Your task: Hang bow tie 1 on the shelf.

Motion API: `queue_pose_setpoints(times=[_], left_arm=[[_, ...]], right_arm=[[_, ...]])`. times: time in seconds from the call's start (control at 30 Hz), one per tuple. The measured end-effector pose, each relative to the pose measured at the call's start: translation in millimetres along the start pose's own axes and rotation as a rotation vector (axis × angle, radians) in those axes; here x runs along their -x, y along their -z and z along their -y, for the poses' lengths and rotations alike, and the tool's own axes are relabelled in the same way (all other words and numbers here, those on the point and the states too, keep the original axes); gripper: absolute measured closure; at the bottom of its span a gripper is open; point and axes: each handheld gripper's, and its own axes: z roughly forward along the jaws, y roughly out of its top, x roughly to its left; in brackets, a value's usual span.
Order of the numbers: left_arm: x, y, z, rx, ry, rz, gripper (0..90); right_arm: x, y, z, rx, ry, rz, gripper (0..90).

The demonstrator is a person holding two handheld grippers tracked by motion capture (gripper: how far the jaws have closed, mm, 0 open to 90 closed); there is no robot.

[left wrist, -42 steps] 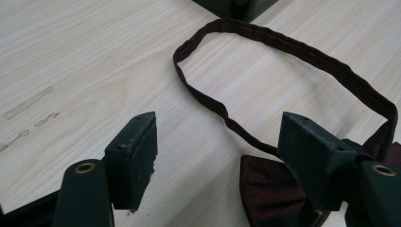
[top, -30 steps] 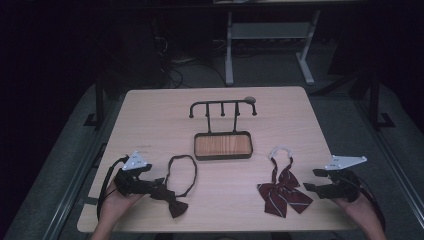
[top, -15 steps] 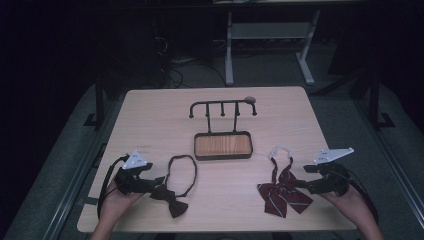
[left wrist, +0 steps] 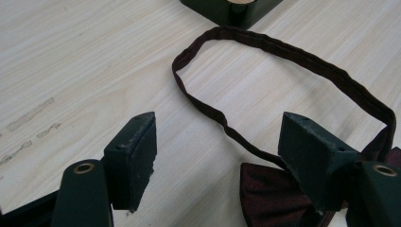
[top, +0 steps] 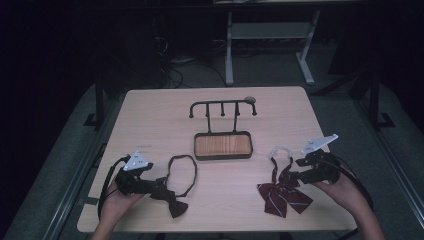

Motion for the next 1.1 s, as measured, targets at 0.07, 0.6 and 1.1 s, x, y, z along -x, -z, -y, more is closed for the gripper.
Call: queue_pose_setpoints(times=[0.07,0.6,1.1], left_arm=[[0.1,0.7,0.3,0.004,-0.008,-0.004,29.2],[-2.3,3.8,1.1,0.013,0.0,-0.025,28.6],[0.5,1.0,-0.1,0.01,-0.006,-0.021,27.8]], right_arm=[[-0.4,-0.7,-5.4,-0.012,0.011,0.008,44.5],[20.0,-21.0,-38.4,-0.093,0.001,0.003,47.1],[50.2,-40.1,-47.1,-0.16,-0.064,-0.001,47.7]])
